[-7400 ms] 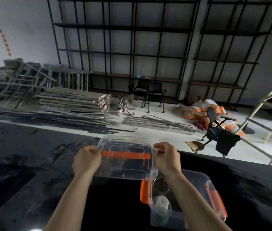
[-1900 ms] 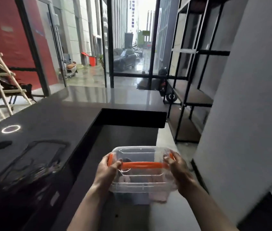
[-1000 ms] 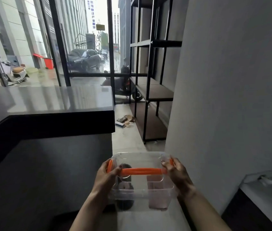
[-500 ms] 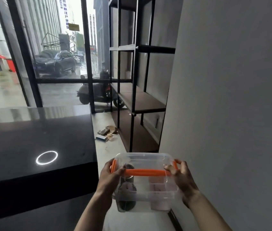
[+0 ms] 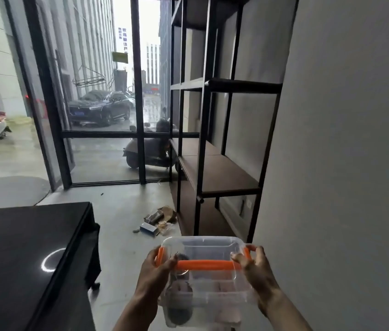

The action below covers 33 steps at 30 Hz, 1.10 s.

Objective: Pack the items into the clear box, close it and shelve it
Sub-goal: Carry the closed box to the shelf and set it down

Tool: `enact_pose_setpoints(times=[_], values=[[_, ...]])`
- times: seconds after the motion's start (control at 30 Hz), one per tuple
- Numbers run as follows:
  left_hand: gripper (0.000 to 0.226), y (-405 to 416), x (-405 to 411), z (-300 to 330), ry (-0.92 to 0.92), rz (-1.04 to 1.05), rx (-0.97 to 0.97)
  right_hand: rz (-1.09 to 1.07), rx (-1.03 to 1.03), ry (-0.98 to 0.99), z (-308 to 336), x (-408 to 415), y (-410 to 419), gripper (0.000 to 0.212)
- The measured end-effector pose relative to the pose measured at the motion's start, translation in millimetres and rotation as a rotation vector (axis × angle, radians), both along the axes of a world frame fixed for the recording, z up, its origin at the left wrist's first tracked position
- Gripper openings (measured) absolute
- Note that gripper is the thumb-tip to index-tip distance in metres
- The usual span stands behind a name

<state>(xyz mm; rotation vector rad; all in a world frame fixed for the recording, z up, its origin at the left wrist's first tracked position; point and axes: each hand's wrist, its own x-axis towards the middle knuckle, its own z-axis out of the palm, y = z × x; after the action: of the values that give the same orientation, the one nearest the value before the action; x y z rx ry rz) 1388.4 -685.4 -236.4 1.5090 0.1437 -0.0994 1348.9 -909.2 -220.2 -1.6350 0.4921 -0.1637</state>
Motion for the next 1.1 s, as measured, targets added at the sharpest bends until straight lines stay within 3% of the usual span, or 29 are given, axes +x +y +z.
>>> enact_pose_setpoints(times=[0.37,0.6,0.73,0.9,1.1], values=[[0.065,4,250,15,-0.047,0.154,0.027,0.193,-0.049,-0.075,12,292,-6,0.03],[0.061,45,446,-2,-0.055,0.227,0.025,0.284,-0.09,-0.066,11,497,35,0.04],[0.062,79,568,7,-0.053,0.248,0.031,0.286,-0.111,-0.064,27,612,71,0.06],[0.065,110,697,12,-0.035,0.249,0.074,0.306,-0.08,-0.059,24,745,97,0.04],[0.063,129,836,9,-0.025,0.243,0.087,0.308,-0.062,-0.067,8,889,117,0.041]])
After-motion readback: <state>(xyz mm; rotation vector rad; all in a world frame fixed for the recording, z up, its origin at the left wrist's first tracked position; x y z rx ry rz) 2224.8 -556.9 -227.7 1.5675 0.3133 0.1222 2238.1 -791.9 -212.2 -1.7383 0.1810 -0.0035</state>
